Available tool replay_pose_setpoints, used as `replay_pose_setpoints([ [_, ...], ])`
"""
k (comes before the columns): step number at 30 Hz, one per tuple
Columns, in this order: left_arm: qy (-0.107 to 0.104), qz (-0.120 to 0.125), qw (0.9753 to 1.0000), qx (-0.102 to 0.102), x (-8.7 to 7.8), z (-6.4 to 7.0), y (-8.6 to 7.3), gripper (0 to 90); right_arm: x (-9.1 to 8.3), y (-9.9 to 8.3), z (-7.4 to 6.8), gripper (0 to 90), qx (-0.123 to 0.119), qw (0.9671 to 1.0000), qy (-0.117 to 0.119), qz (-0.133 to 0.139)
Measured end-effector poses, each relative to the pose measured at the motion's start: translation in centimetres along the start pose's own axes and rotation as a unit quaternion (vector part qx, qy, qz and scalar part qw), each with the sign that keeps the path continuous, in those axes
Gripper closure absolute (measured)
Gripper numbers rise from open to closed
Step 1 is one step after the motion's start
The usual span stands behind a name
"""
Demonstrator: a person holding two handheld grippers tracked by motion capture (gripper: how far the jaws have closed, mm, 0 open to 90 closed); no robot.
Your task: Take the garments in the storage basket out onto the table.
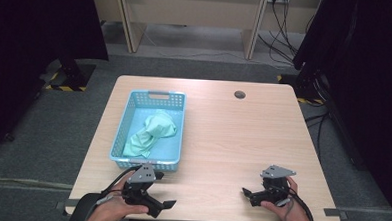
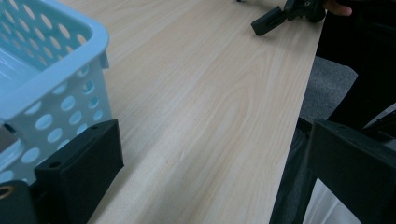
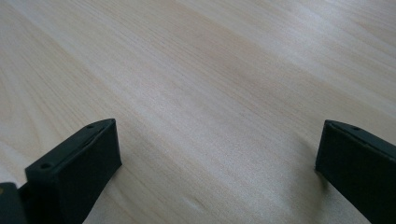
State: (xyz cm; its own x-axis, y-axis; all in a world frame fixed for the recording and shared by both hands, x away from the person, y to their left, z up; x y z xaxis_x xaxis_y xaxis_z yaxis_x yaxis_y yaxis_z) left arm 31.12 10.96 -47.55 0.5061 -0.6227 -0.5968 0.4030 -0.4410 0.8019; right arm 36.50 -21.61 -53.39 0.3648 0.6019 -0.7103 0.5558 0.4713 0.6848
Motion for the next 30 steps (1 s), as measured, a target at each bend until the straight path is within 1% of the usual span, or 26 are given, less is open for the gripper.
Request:
replay_pose_setpoints([
  [3,0.001,0.005,1.0000,-0.002,-0.2,-0.1,0.4,3.1,0.0,0.0,0.0,0.2,0.000,1.0000,0.000,0.000],
  [9,0.010,0.008,0.9999,-0.003,-0.4,-0.6,1.1,3.1,0.0,0.0,0.0,0.3,0.000,1.0000,0.000,0.000],
  [10,0.011,0.009,0.9999,-0.003,-0.5,-0.7,1.3,3.1,0.0,0.0,0.0,0.2,0.000,1.0000,0.000,0.000],
  [11,0.014,0.015,0.9998,-0.001,-0.8,-0.8,1.8,3.1,0.0,0.0,0.0,0.2,0.000,1.0000,0.000,0.000],
  [13,0.014,0.015,0.9998,-0.001,-0.8,-0.8,1.8,3.1,0.0,0.0,0.0,0.2,0.000,1.0000,0.000,0.000],
  [14,0.017,0.019,0.9997,0.002,-1.1,-1.0,2.3,3.1,0.0,0.0,0.0,0.2,0.000,1.0000,0.000,0.000],
  [15,0.017,0.019,0.9997,0.002,-1.1,-1.0,2.3,3.1,0.0,0.0,0.0,0.2,0.000,1.0000,0.000,0.000],
  [16,0.020,0.023,0.9995,0.005,-1.4,-1.3,2.9,3.1,0.0,0.0,0.0,0.2,0.000,1.0000,0.000,0.000],
  [18,0.020,0.023,0.9995,0.005,-1.4,-1.3,2.9,3.1,0.0,0.0,0.0,0.2,0.000,1.0000,0.000,0.000],
  [19,0.026,0.026,0.9993,0.003,-1.6,-1.7,3.4,3.1,0.0,0.0,0.0,0.2,0.000,1.0000,0.000,0.000],
  [21,0.026,0.026,0.9993,0.003,-1.6,-1.7,3.4,3.1,0.0,0.0,0.0,0.2,0.000,1.0000,0.000,0.000],
  [22,0.027,0.027,0.9993,0.002,-1.8,-1.9,3.9,3.1,0.0,0.0,0.0,0.2,0.000,1.0000,0.000,0.000],
  [23,0.027,0.027,0.9993,0.002,-1.8,-1.9,3.9,3.1,0.0,0.0,0.0,0.2,0.000,1.0000,0.000,0.000],
  [24,0.038,0.024,0.9990,0.000,-1.8,-2.8,4.8,3.1,0.0,0.0,0.0,0.2,0.000,1.0000,0.000,0.000],
  [29,0.038,0.024,0.9990,0.000,-1.8,-2.8,4.8,3.1,0.0,0.0,0.0,0.2,0.000,1.0000,0.000,0.000],
  [30,0.043,0.024,0.9988,-0.004,-1.7,-3.3,5.1,3.1,0.0,0.0,0.0,0.2,0.000,1.0000,0.000,0.000],
])
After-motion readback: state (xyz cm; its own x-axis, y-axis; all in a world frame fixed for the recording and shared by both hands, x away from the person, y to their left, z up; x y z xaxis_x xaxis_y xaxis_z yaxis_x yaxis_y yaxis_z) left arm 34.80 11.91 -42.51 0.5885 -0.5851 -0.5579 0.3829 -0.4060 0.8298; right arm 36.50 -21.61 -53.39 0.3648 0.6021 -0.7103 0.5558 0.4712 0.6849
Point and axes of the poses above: each handheld gripper's, and its own axes: x roughly forward along the jaws, y roughly out of its top, z roughly to its right, the point moved 7 cm from there along x, roughly forward along the jaws, and after that the axes turned 13 degrees about y, right-handed, at the moved point
